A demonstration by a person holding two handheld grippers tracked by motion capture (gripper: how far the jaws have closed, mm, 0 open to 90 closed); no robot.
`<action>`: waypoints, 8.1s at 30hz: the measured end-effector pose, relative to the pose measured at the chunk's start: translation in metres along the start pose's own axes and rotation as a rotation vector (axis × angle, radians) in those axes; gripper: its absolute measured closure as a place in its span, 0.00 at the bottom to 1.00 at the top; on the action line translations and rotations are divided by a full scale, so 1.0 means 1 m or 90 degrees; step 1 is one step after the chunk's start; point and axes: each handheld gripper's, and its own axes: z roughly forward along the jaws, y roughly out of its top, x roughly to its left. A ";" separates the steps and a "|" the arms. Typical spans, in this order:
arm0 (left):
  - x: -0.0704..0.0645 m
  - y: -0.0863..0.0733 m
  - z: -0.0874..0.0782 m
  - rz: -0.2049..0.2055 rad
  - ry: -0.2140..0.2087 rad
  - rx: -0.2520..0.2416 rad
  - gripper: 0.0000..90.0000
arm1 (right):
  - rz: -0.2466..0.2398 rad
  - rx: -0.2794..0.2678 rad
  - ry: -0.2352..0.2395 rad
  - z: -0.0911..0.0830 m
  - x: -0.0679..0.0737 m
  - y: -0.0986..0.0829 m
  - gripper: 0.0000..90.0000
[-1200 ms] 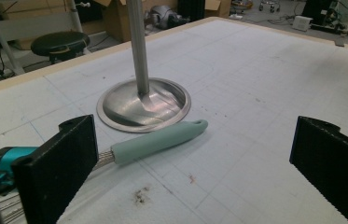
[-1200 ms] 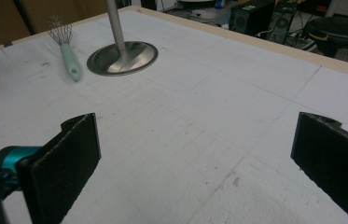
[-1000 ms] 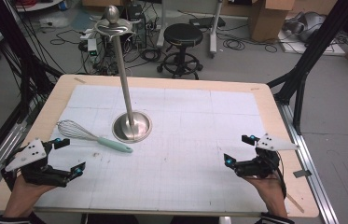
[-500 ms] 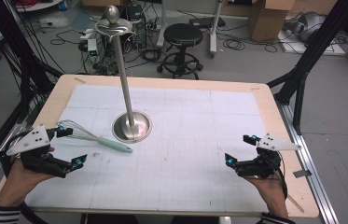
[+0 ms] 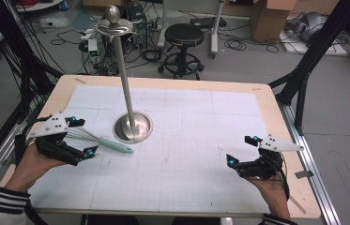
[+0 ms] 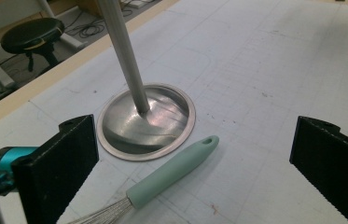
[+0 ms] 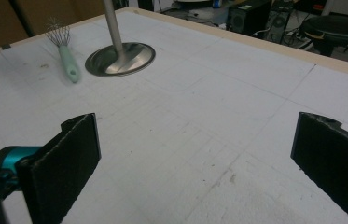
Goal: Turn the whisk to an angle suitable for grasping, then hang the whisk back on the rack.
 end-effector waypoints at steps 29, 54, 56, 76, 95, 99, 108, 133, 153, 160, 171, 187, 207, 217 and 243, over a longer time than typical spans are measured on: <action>0.035 -0.008 0.051 -0.013 0.011 0.134 0.62 | 0.004 0.004 0.005 0.002 -0.001 -0.002 0.00; 0.053 -0.026 0.093 -0.067 0.035 0.288 1.00 | 0.002 0.008 0.009 0.004 0.000 -0.002 0.00; 0.056 -0.027 0.096 -0.066 0.035 0.299 1.00 | 0.001 0.010 0.008 0.005 -0.001 -0.002 0.00; 0.052 -0.034 0.101 -0.051 0.019 0.366 1.00 | 0.003 0.014 0.012 0.007 -0.001 -0.003 0.00; 0.033 -0.036 0.085 0.003 -0.041 0.408 1.00 | 0.001 0.011 0.014 0.005 0.001 -0.001 0.00; 0.030 -0.036 0.080 0.008 -0.048 0.406 1.00 | -0.001 0.012 0.014 0.006 0.001 -0.001 0.00; 0.024 -0.038 0.075 0.005 -0.069 0.412 1.00 | -0.002 0.012 0.016 0.007 0.002 0.000 0.00; 0.021 -0.033 0.060 0.030 -0.078 0.366 1.00 | -0.007 0.007 0.023 0.008 0.003 0.003 0.00; 0.023 -0.019 0.053 0.033 -0.097 0.294 0.88 | -0.001 -0.009 0.025 0.003 0.001 0.007 0.00; 0.023 -0.014 0.054 0.050 -0.115 0.272 0.71 | 0.002 -0.008 0.020 0.003 0.000 0.007 0.00; 0.026 -0.017 0.069 0.074 -0.113 0.274 0.49 | -0.002 -0.002 0.023 0.006 -0.001 0.005 0.00; 0.025 -0.017 0.075 0.059 -0.155 0.302 0.02 | 0.000 -0.001 0.025 0.006 -0.001 0.005 0.00; 0.017 -0.019 0.083 0.127 -0.176 0.328 0.04 | -0.001 0.001 0.027 0.006 0.000 0.005 0.00; 0.015 -0.024 0.098 0.134 -0.192 0.362 0.15 | 0.000 0.002 0.028 0.007 -0.001 0.004 0.00; 0.011 -0.029 0.112 0.157 -0.213 0.439 0.65 | 0.004 0.004 0.027 0.008 -0.002 0.003 0.00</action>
